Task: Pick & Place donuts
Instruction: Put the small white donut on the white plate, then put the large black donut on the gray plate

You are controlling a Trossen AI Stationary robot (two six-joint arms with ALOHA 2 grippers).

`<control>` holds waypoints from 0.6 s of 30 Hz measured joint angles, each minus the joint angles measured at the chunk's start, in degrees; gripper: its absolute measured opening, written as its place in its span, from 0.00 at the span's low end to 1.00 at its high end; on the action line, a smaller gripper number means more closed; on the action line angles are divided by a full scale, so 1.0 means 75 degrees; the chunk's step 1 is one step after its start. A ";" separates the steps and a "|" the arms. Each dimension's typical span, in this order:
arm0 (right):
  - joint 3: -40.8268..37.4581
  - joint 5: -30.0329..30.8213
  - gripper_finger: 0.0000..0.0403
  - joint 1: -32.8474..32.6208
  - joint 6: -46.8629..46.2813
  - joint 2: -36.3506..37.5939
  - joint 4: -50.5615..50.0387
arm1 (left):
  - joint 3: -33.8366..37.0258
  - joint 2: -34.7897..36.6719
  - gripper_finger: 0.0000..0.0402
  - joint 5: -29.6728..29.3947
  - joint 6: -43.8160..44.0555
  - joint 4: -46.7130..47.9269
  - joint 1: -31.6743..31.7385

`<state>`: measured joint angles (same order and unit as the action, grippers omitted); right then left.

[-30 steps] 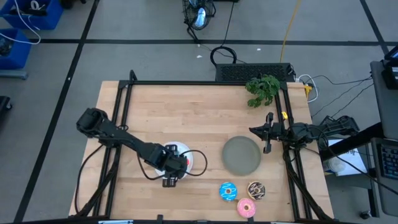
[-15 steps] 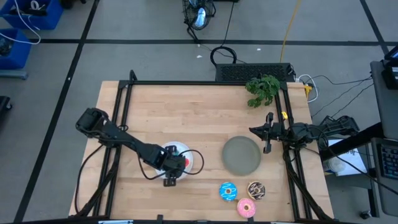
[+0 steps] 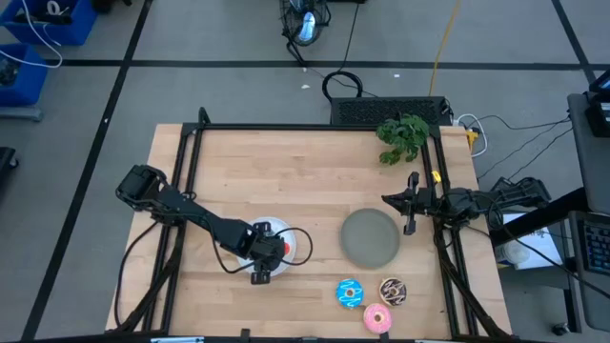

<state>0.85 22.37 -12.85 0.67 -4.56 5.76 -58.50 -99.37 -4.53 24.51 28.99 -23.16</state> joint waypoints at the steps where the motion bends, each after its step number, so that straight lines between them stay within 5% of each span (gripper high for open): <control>1: 0.0001 0.0000 0.00 -0.0001 0.0000 0.0000 0.0000 | 0.0000 0.0001 0.40 0.0059 -0.0007 0.0000 0.0000; 10: 0.0001 -0.0001 0.00 -0.0002 0.0000 -0.0001 0.0000 | -0.0001 0.0000 0.66 -0.0060 -0.0005 0.0170 0.0003; 18: 0.0002 0.0000 0.00 -0.0002 0.0000 0.0000 0.0000 | -0.0003 0.0000 0.75 -0.0062 -0.0005 0.0160 0.0003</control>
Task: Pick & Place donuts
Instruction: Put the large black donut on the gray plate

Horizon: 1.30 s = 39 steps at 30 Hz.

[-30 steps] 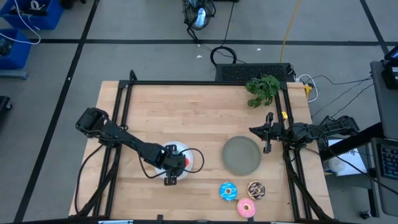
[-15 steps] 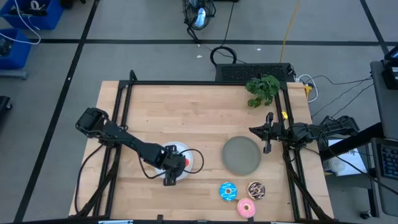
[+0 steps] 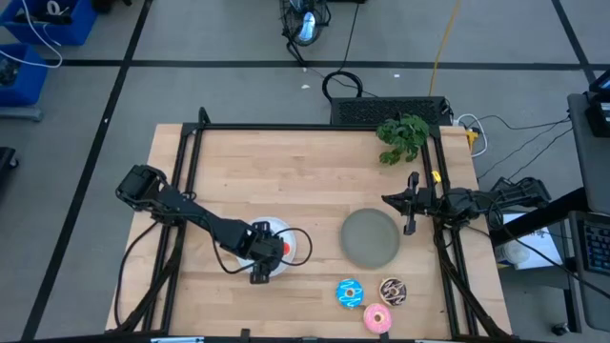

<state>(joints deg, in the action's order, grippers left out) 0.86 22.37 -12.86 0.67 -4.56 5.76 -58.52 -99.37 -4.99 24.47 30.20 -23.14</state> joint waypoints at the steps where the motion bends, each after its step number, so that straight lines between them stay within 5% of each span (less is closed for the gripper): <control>1: 0.0000 0.0000 0.00 0.0003 0.0000 0.0000 0.0000 | -0.0009 0.0000 0.75 0.0001 -0.0022 0.0007 0.0000; 9: -0.0001 0.0000 0.00 0.0001 0.0003 0.0000 0.0000 | -0.1489 0.0003 0.66 -0.0048 -0.0826 0.1414 -0.0028; 21: 0.0000 -0.0015 0.00 0.0001 0.0025 -0.0001 0.0000 | -0.4674 0.0289 0.05 -0.0749 -0.1083 0.5013 -0.0029; 24: -0.0001 -0.0017 0.00 0.0001 0.0023 -0.0001 0.0000 | -0.4646 0.0887 0.02 -0.0817 -0.1385 0.4927 -0.0022; 31: 0.0000 -0.0264 0.00 0.0001 0.0051 -0.0003 -0.0003 | -0.2702 0.3598 0.01 -0.1641 -0.2067 0.2157 -0.0032; 35: 0.0000 -0.0453 0.00 0.0002 0.0055 -0.0002 0.0000 | -0.0162 0.5181 0.01 -0.2334 -0.2626 -0.0293 0.0041; 39: 0.0000 -0.0876 0.00 0.0001 0.0058 -0.0002 0.0003 | 0.2534 0.6556 0.00 -0.2167 -0.3251 -0.3486 0.0023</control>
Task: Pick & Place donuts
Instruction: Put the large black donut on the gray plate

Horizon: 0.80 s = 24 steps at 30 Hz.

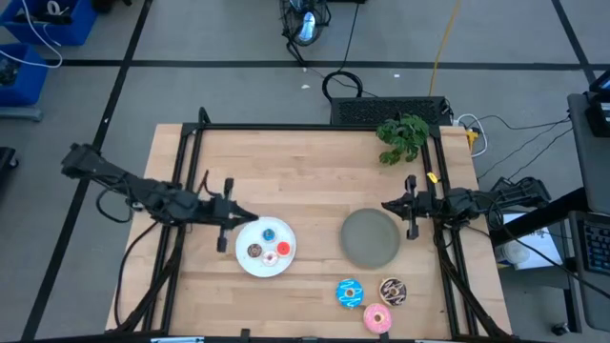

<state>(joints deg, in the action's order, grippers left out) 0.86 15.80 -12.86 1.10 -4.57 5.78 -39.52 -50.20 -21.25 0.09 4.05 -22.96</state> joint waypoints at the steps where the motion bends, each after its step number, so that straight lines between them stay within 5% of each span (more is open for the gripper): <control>1: 0.0000 -0.0053 0.00 0.0001 0.0000 -0.0001 0.0002 | 0.0598 0.0248 0.00 0.0022 -0.0047 -0.0548 0.0000; 10: -0.0002 -0.0152 0.00 -0.0004 0.0121 0.0002 0.0849 | 0.3184 0.1803 0.00 -0.0237 -0.0402 -0.2667 0.0009; 21: 0.0372 -0.0115 0.00 -0.0013 -0.0255 -0.0275 0.0694 | 0.5164 0.1945 0.00 -0.0553 -0.1321 -0.5490 0.0096; 24: 0.0778 -0.0121 0.00 -0.0127 -0.0343 -0.0746 0.0073 | 0.5189 0.1949 0.00 -0.0831 -0.1264 -0.5454 0.0102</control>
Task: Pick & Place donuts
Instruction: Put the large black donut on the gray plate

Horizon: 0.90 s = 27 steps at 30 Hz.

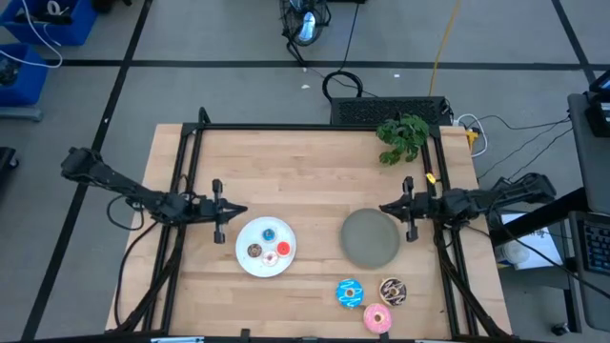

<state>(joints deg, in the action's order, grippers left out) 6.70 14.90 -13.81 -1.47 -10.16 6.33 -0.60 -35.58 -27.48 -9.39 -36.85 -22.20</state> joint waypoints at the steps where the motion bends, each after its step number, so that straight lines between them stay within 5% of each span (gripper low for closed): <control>1: 0.0220 0.0000 0.00 -0.0066 -0.0003 -0.0183 -0.0060 | 0.0000 -0.0018 0.01 -0.0033 0.0003 0.0046 0.0000; 16: 0.5183 0.1237 0.00 -0.1844 -0.1247 -0.4492 -0.5090 | 0.0002 -0.0054 0.01 -0.0898 -0.1033 -0.0370 0.0000; 27: 0.7911 0.0935 0.00 -0.3492 -0.4602 -0.7996 -0.8267 | 0.0002 -0.0051 0.01 -0.0895 -0.1109 -0.0498 0.0000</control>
<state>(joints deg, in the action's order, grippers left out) 66.04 21.91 -40.00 -35.98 -70.13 -55.67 -0.59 -35.97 -34.20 -17.70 -40.59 -22.20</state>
